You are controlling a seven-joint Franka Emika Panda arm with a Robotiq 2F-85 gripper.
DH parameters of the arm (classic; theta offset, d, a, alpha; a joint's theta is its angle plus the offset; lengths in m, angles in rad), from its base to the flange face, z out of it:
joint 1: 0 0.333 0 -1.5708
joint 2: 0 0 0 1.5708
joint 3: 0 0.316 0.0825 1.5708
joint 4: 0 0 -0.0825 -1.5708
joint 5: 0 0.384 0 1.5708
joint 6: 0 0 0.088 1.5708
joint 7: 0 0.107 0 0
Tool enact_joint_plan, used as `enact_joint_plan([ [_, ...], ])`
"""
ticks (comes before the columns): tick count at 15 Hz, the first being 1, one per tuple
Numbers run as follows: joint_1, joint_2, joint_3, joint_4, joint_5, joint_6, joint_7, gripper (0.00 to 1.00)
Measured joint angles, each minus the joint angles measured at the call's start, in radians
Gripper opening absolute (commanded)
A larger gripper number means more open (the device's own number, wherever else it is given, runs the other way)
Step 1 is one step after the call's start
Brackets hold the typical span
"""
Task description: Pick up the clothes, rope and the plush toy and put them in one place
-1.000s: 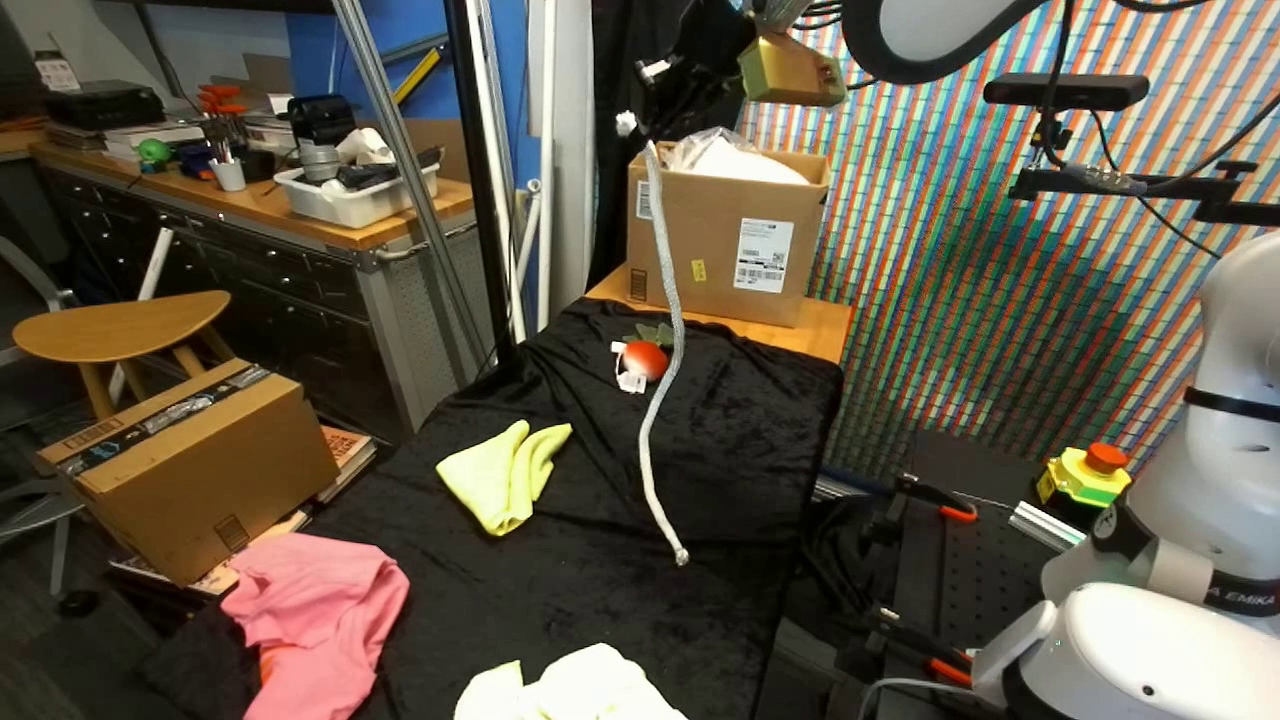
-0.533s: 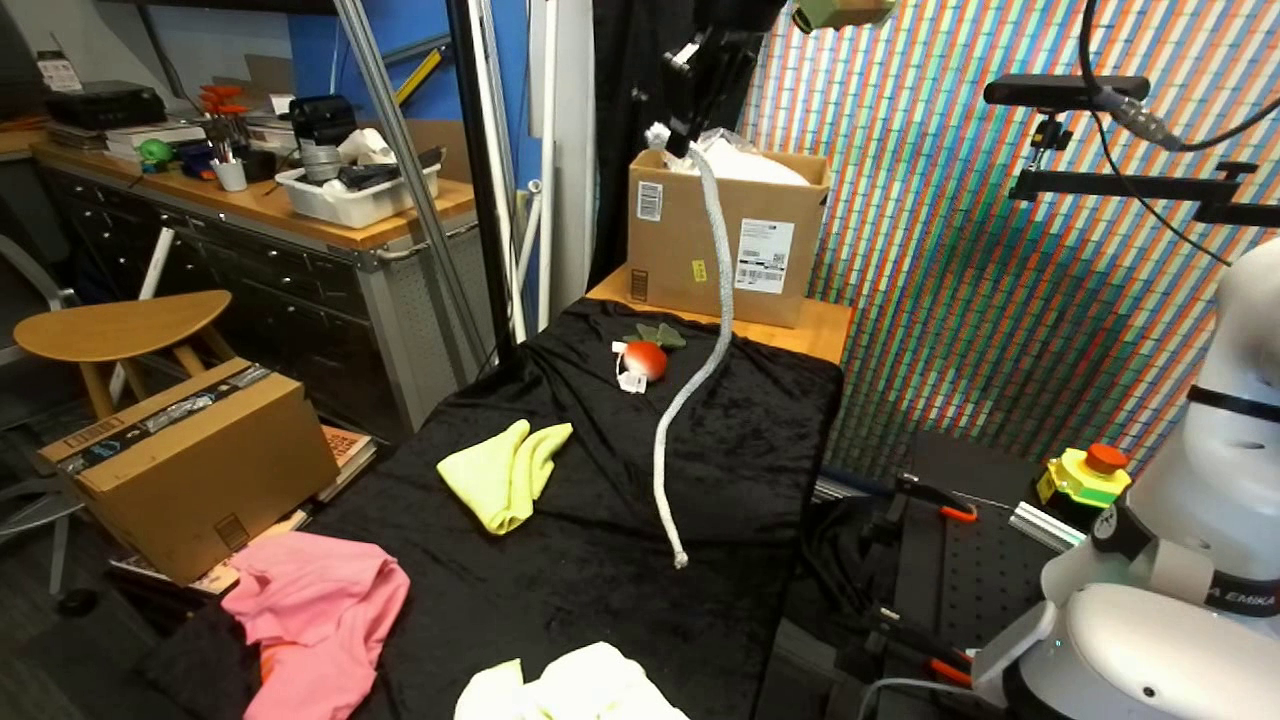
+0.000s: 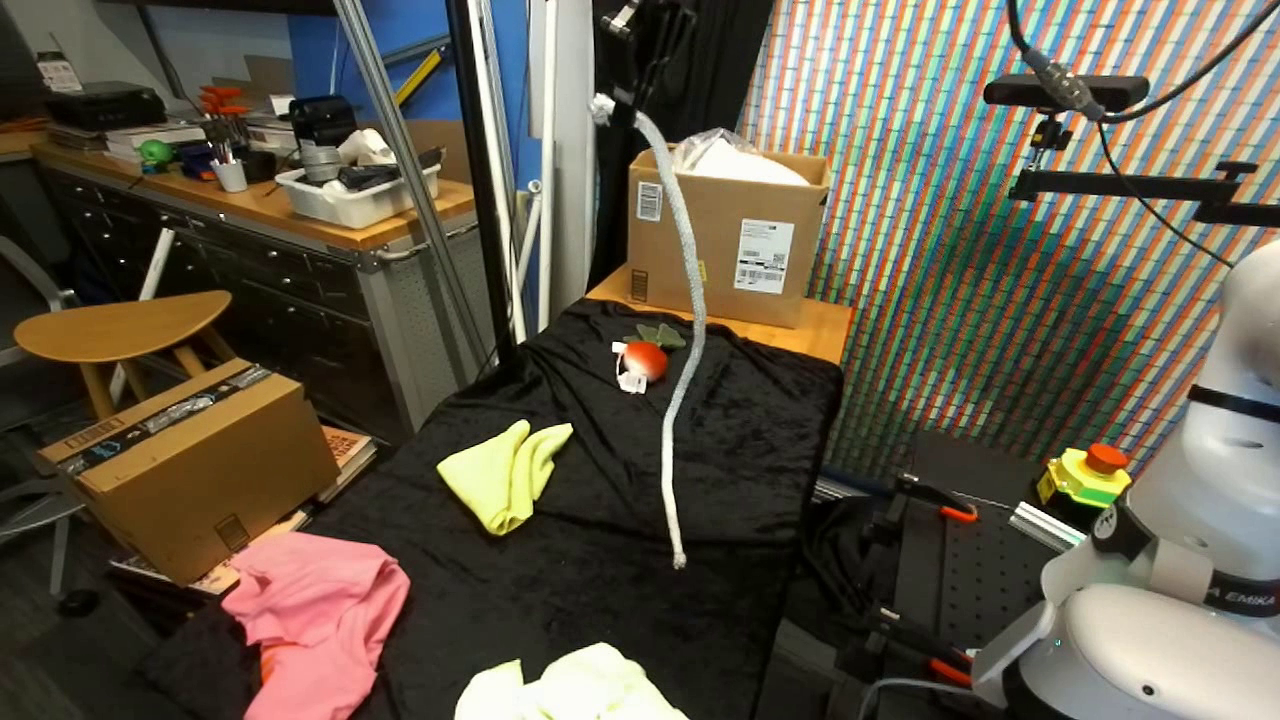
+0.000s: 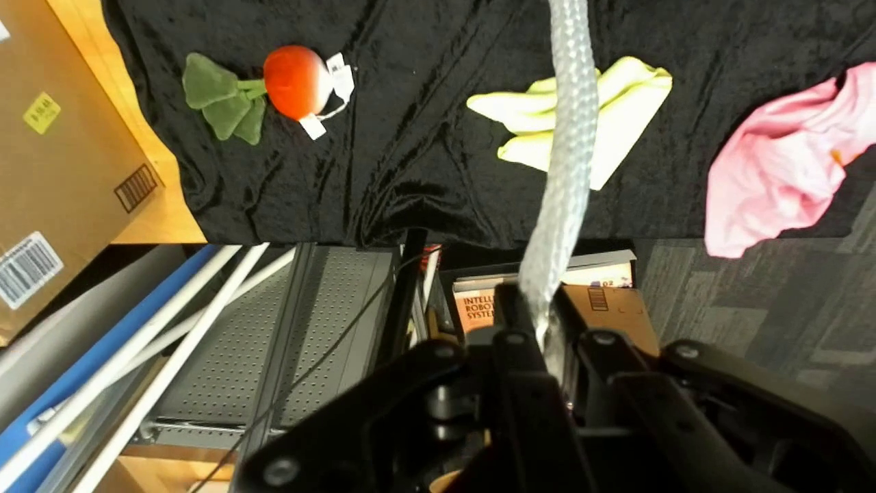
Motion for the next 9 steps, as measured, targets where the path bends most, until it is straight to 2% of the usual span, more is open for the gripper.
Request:
enact_joint_plan([
  [4, 0.002, 0.149, 0.043, 0.138, -0.005, 0.037, 0.042, 0.1],
  [9, 0.027, 0.323, 0.057, 0.322, -0.016, 0.117, 0.198, 0.1],
])
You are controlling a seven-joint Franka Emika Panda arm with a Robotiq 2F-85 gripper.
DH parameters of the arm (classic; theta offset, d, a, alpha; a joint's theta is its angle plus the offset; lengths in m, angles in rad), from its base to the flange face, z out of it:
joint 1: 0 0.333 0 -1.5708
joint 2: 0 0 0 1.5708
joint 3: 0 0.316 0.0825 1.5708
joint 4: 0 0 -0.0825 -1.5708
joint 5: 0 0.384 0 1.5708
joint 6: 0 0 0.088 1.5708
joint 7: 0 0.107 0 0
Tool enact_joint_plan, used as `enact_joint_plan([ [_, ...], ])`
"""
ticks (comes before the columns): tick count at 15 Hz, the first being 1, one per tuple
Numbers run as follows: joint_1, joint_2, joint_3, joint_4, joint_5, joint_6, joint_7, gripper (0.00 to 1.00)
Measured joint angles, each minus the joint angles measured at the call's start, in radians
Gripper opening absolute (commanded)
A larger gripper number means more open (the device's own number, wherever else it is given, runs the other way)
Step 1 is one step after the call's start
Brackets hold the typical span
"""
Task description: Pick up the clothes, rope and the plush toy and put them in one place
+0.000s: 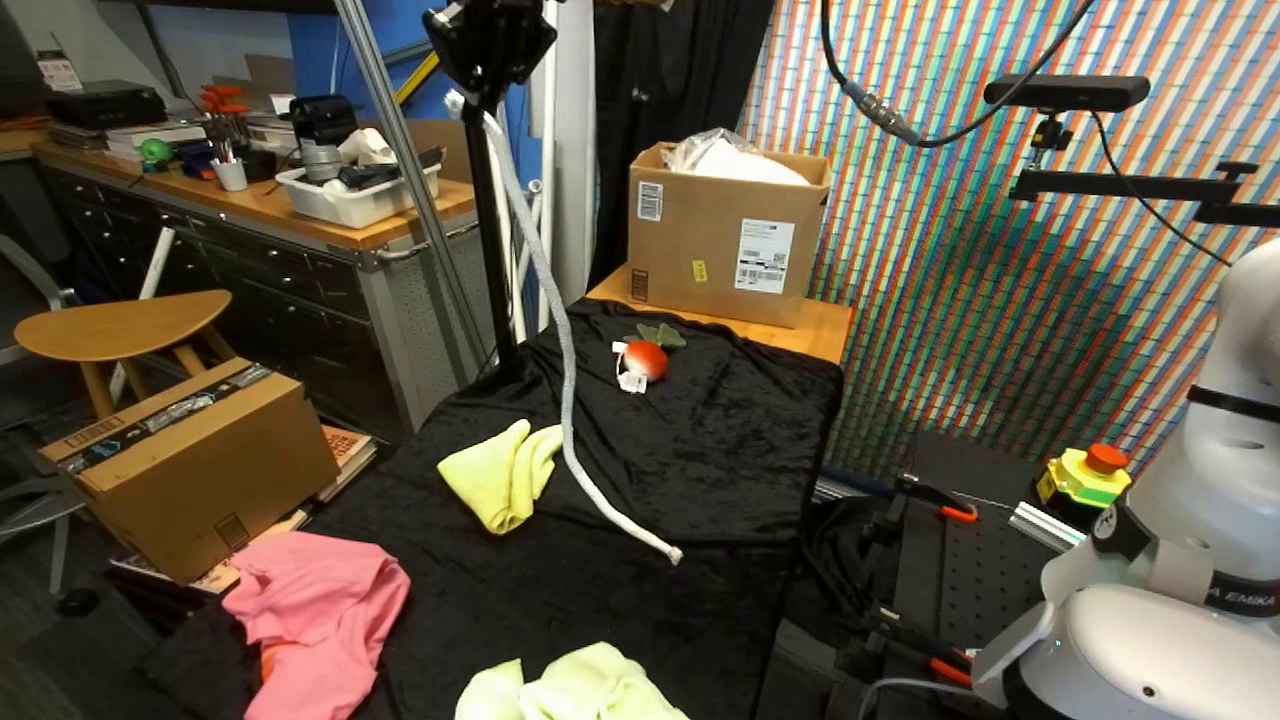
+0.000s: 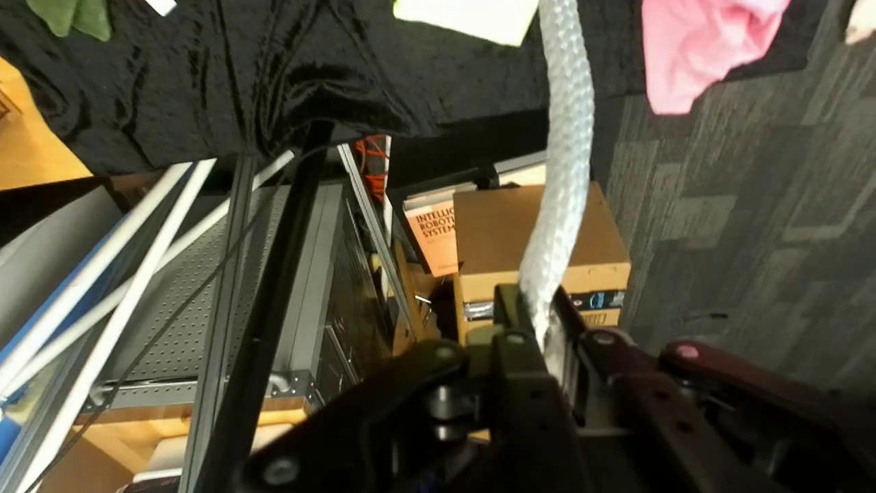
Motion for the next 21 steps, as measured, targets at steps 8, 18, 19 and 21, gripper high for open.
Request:
enact_joint_plan([
  [8, 0.07, 0.15, -0.053, 0.239, -0.096, 0.089, 0.274, 0.1],
  [18, 0.129, 0.37, -0.202, 0.356, -0.342, 0.093, 0.429, 0.1],
  [19, 0.134, 0.394, -0.218, 0.358, -0.356, 0.091, 0.429, 0.1],
  [21, 0.144, 0.436, -0.246, 0.359, -0.392, 0.081, 0.43, 0.1],
])
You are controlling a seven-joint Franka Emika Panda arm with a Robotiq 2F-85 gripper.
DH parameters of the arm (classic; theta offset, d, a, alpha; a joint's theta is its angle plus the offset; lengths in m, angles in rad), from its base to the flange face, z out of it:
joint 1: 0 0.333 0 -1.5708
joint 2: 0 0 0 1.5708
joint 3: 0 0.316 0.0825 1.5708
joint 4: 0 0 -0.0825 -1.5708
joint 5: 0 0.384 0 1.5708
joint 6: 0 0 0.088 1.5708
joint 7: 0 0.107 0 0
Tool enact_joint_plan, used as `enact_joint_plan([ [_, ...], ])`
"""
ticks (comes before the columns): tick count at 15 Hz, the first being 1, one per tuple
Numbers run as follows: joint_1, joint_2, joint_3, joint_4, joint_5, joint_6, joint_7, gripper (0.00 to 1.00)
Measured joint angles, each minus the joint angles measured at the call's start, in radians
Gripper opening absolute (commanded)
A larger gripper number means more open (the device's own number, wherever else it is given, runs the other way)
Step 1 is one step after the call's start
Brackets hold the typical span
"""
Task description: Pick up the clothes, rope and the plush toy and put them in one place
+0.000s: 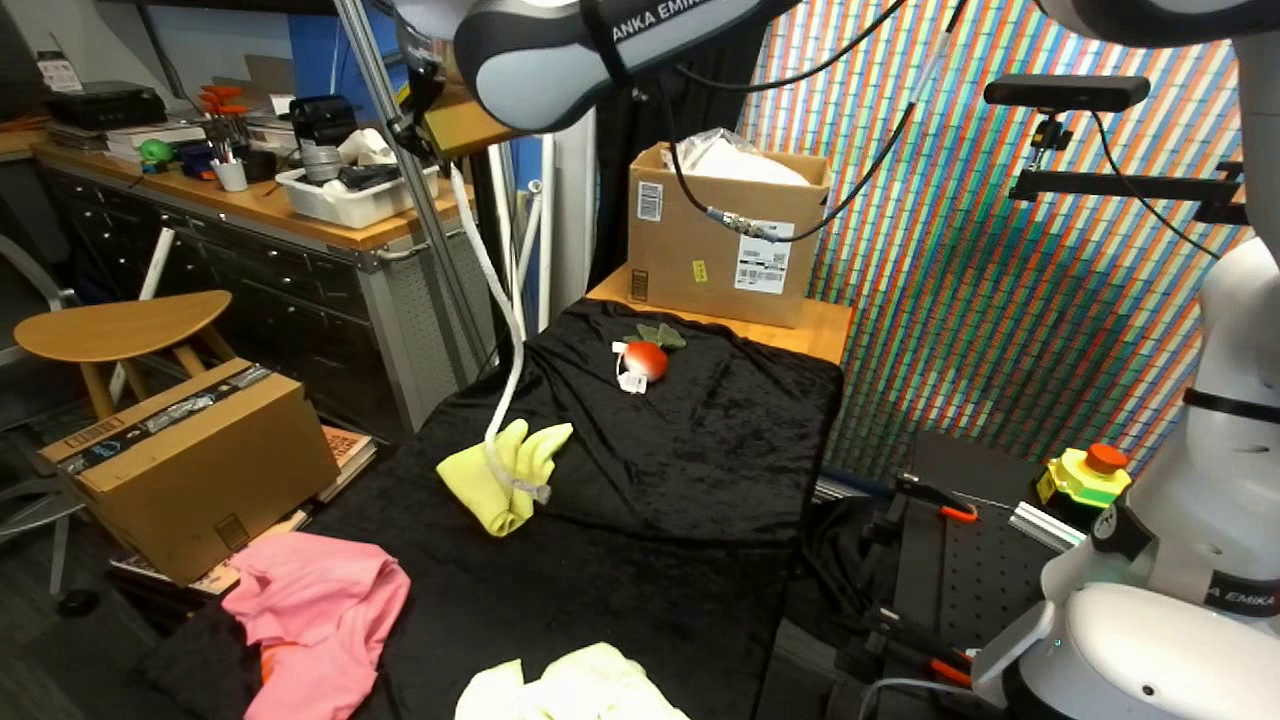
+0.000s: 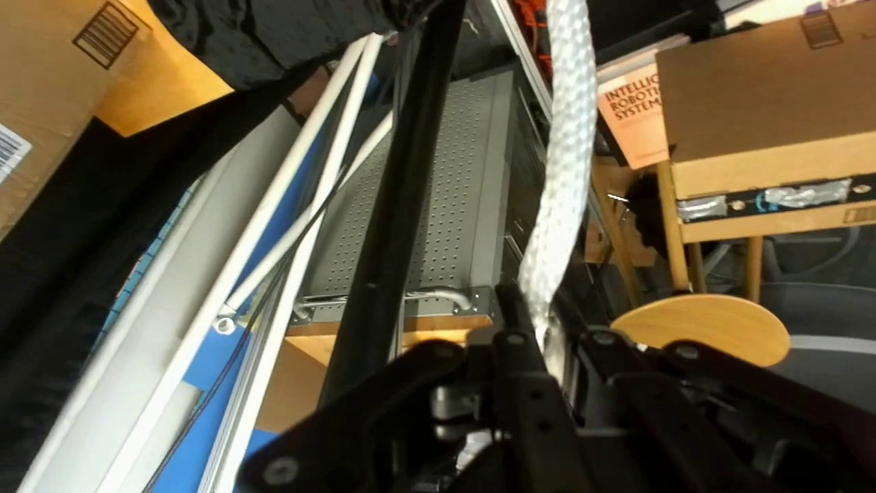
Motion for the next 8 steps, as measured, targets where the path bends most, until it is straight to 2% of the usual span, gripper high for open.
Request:
enact_joint_plan([
  [4, 0.023, 0.041, -0.016, -0.012, -0.054, -0.072, -0.017, 0.1],
  [8, 0.053, 0.04, 0.016, -0.067, -0.061, -0.152, -0.111, 0.1],
])
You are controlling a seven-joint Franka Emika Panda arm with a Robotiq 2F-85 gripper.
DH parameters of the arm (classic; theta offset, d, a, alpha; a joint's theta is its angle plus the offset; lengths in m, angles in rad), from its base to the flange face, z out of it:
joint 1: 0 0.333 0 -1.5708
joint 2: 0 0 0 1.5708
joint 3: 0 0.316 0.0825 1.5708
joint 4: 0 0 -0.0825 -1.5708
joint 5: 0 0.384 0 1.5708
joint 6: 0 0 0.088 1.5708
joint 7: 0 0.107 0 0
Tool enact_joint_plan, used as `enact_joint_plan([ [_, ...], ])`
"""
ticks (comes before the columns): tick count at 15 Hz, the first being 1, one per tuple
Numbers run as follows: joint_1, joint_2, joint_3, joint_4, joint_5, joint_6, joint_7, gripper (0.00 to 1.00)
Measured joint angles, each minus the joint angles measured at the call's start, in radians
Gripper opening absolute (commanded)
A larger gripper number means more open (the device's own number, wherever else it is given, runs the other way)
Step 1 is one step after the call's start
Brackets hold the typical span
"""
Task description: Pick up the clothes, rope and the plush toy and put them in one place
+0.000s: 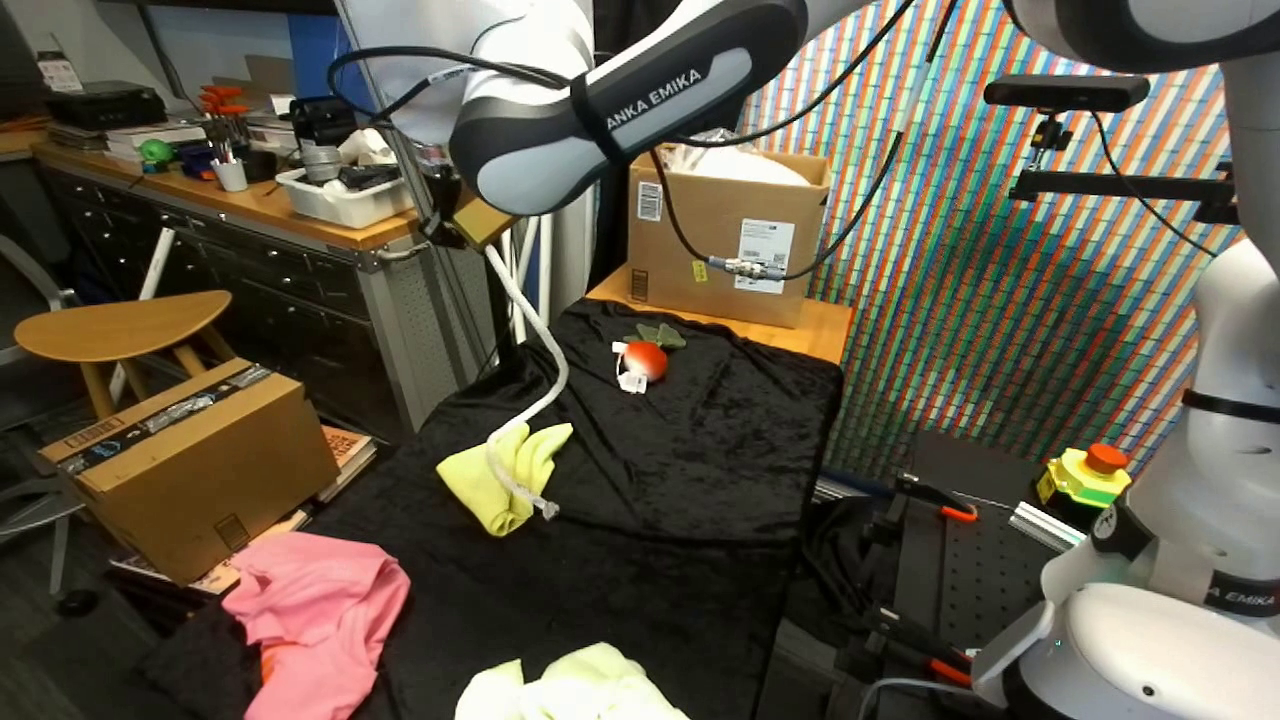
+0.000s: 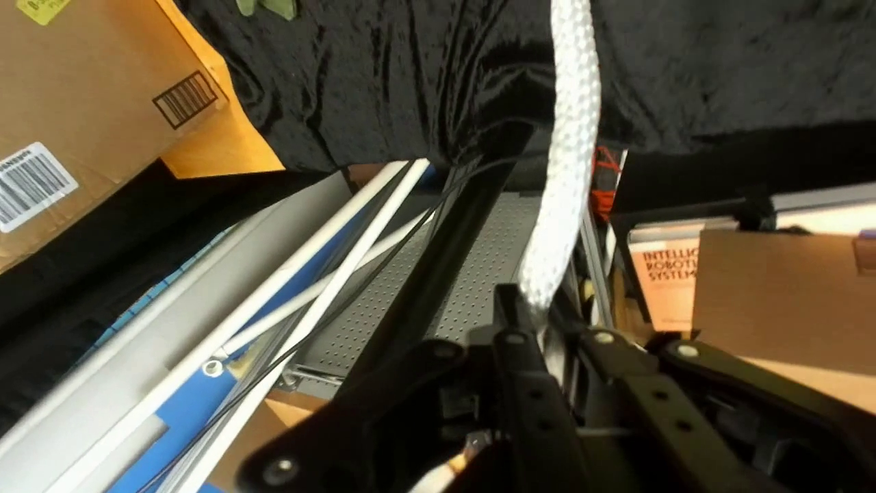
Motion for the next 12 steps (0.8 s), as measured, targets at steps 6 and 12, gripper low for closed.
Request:
enact_joint_plan([
  [6, 0.026, -0.001, 0.09, -0.115, 0.002, -0.055, -0.174, 0.1],
  [12, 0.058, 0.025, 0.135, -0.172, 0.011, -0.052, -0.226, 0.1],
])
